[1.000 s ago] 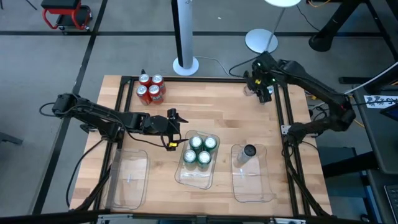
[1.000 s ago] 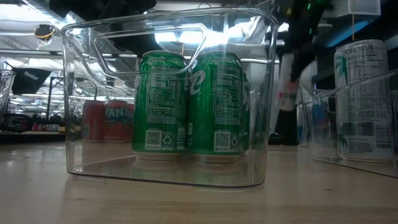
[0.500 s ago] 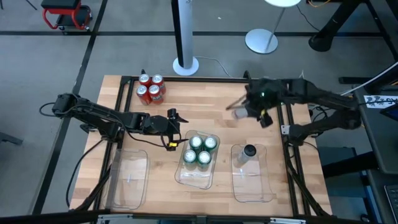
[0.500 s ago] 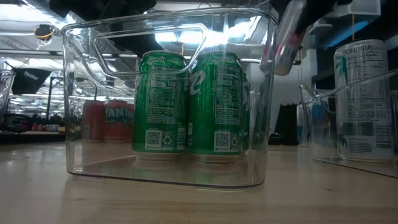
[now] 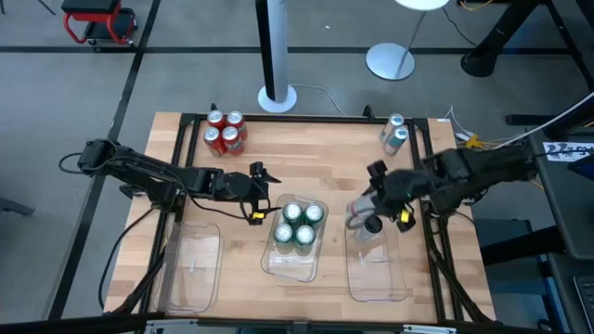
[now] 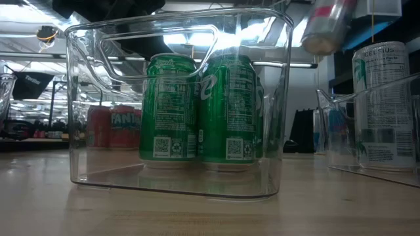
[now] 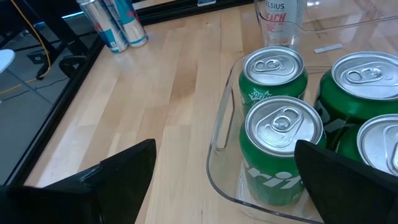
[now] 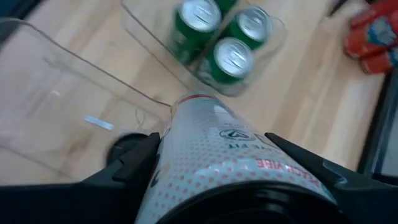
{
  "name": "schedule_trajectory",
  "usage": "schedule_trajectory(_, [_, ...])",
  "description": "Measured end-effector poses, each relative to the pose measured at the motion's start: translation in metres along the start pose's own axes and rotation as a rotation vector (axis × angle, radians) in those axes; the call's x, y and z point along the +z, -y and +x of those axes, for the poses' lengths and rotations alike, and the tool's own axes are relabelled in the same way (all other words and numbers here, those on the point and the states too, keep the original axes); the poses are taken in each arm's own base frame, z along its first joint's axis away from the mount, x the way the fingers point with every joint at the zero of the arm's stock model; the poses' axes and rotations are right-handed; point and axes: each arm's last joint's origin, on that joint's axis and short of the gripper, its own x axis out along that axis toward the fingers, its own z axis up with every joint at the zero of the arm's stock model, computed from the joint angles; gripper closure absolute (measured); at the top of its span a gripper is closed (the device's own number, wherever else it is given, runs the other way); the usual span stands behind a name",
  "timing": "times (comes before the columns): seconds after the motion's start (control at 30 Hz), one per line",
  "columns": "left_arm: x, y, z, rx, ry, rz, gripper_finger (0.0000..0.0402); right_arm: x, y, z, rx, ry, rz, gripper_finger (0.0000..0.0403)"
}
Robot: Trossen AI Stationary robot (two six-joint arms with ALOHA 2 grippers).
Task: Sort soda cans
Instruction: Put the white-pink soda can into the right transparent bin
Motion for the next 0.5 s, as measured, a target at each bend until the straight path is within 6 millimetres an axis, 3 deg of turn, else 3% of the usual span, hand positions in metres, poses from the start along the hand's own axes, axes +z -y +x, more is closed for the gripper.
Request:
schedule_trajectory(0.27, [0.000,0.000,0.000,0.000,-0.001,0.000,0.0031,0.023,-0.049,0.002,0.070,0.067,-0.005,0.0155])
schedule_trajectory(0.5, [0.000,0.000,0.000,0.000,-0.001,0.000,0.0031,0.029,-0.084,0.026,0.124,-0.085,0.037,0.0155])
